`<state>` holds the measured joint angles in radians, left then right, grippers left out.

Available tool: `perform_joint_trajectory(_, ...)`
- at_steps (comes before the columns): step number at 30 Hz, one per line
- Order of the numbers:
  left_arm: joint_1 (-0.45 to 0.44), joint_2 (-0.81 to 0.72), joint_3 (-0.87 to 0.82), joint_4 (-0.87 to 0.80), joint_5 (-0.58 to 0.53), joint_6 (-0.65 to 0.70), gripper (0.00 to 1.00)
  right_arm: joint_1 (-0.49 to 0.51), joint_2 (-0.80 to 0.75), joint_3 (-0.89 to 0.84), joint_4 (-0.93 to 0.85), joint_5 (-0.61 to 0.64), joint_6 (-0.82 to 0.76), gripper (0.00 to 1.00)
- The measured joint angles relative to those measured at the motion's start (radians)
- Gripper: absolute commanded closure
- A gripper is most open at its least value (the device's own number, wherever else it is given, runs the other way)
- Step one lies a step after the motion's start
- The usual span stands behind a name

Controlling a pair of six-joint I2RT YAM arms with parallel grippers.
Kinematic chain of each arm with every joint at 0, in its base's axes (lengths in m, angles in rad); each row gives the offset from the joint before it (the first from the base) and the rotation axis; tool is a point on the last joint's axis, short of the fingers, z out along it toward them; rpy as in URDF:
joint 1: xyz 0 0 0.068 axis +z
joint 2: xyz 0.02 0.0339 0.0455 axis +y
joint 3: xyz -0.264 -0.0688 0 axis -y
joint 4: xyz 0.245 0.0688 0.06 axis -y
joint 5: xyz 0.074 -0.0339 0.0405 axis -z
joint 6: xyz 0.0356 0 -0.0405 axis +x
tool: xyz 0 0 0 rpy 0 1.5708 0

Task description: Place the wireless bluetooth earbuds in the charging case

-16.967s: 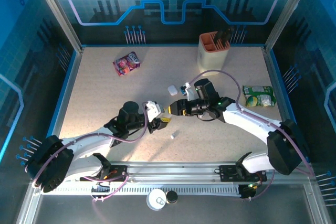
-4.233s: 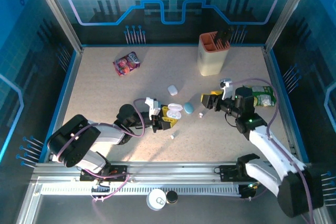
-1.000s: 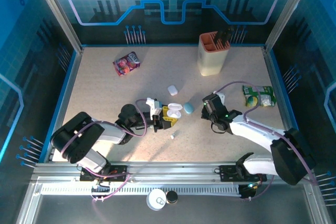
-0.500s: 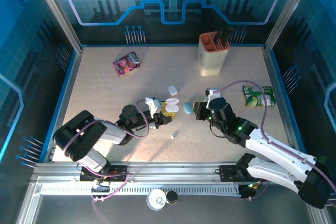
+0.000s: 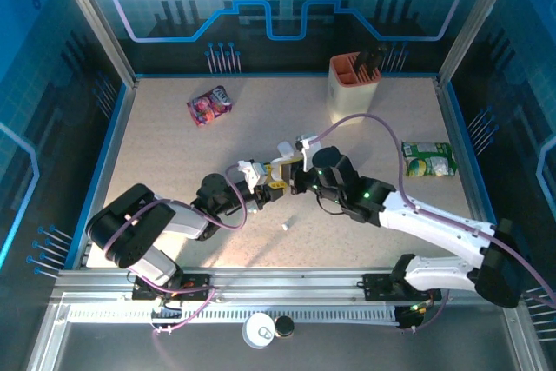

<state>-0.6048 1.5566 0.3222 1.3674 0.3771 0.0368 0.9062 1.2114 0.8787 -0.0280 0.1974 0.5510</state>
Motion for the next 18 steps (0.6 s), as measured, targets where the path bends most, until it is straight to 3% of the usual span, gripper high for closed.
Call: perform_joint_trajectory(18, 0.000, -0.021, -0.011, 0.001, -0.036, -0.003, 0.67, 0.003, 0.071, 0.013, 0.048, -0.058, 0.037, 0.86)
